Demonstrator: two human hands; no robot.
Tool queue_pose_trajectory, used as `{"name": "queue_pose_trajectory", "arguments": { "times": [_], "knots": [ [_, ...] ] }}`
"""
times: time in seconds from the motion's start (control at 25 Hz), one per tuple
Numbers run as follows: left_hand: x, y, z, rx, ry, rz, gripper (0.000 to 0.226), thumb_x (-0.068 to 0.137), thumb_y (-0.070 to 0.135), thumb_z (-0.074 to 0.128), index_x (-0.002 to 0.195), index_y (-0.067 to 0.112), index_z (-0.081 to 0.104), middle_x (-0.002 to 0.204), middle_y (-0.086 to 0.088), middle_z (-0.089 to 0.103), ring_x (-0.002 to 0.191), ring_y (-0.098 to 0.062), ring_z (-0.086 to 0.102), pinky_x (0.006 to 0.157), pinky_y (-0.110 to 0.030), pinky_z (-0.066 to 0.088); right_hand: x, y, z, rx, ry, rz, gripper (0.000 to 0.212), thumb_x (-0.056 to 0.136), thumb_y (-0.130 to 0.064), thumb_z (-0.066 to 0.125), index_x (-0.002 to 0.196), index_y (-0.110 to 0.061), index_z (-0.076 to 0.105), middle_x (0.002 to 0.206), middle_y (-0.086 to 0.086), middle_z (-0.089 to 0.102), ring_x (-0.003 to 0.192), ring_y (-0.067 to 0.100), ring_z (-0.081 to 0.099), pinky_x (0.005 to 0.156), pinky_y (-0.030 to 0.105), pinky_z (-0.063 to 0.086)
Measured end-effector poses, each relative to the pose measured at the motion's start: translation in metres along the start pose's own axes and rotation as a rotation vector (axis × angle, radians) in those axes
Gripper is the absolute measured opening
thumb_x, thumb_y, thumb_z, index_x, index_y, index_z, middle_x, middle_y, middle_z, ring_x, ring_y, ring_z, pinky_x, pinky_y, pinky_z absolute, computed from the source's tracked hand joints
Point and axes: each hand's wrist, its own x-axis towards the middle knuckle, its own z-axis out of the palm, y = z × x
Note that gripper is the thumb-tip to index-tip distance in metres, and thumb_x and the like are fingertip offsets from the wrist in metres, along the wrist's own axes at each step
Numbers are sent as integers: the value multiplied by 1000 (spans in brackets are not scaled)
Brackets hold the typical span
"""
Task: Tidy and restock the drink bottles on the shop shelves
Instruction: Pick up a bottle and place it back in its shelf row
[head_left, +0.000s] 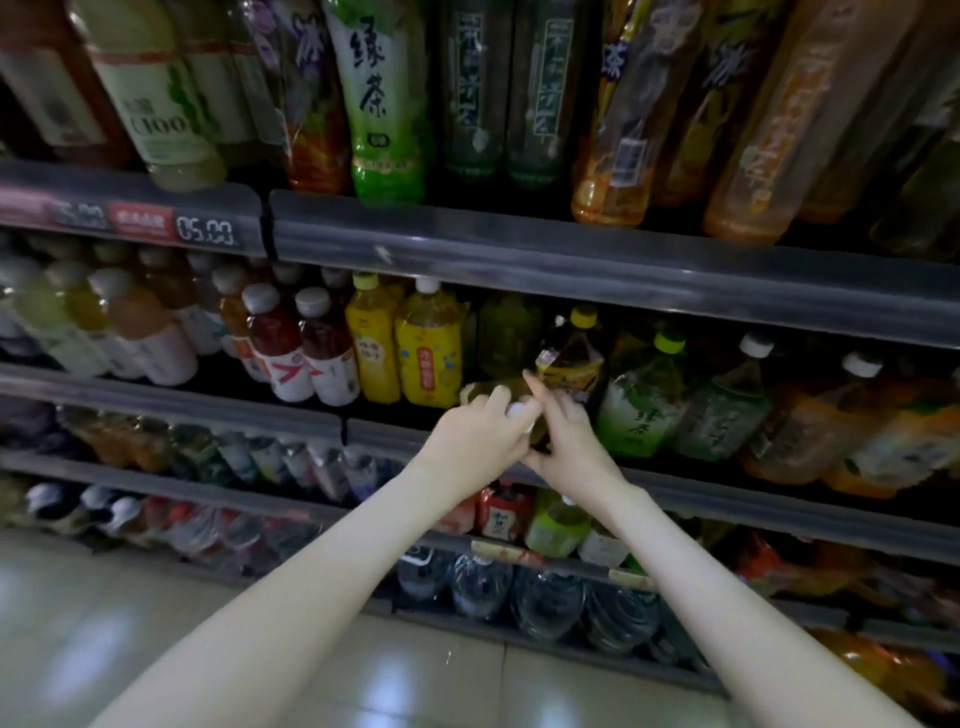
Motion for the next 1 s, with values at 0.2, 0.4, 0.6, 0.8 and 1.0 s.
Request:
{"name": "queue_pose_trajectory", "arguments": {
  "times": [0.2, 0.4, 0.6, 0.8, 1.0],
  "knots": [
    [4, -22, -37, -60, 18, 153, 26, 86, 25, 48, 107, 10, 44, 73, -11, 49, 51, -23, 48, 37, -28, 33, 9, -17, -2, -2, 42, -120, 83, 78, -25, 77, 144, -10, 27, 148, 14, 31, 136, 29, 32, 109, 49, 34],
    [-11, -28, -102, -184, 11, 180, 33, 89, 30, 43, 109, 10, 59, 79, -7, 50, 60, -14, 43, 41, -24, 33, -19, -62, -6, 34, 174, -233, 79, 72, -24, 79, 137, -10, 37, 134, 9, 43, 126, 20, 39, 104, 36, 39],
    [-76, -52, -100, -757, -347, -246, 78, 76, 52, 70, 142, 28, 35, 128, 7, 42, 118, -6, 43, 98, -23, 38, -66, -93, 15, 287, 133, 56, 79, 64, -33, 86, 130, -28, 43, 125, -12, 46, 112, -3, 42, 88, 9, 36],
    [-131, -33, -36, -1038, -737, -422, 90, 64, 41, 84, 139, 39, 35, 133, 19, 51, 118, 3, 50, 102, -34, 44, -105, -65, 62, 433, 37, 295, 81, 58, -32, 89, 126, -39, 46, 124, -17, 54, 112, 0, 52, 89, 21, 45],
    [-167, 5, 30, -1010, -820, -525, 84, 55, 50, 84, 128, 45, 43, 123, 15, 55, 111, -3, 55, 96, -36, 47, -125, -17, 87, 484, -112, 384, 65, 63, -44, 82, 113, -56, 43, 123, -20, 49, 115, 2, 50, 90, 21, 43]
  ]
}}
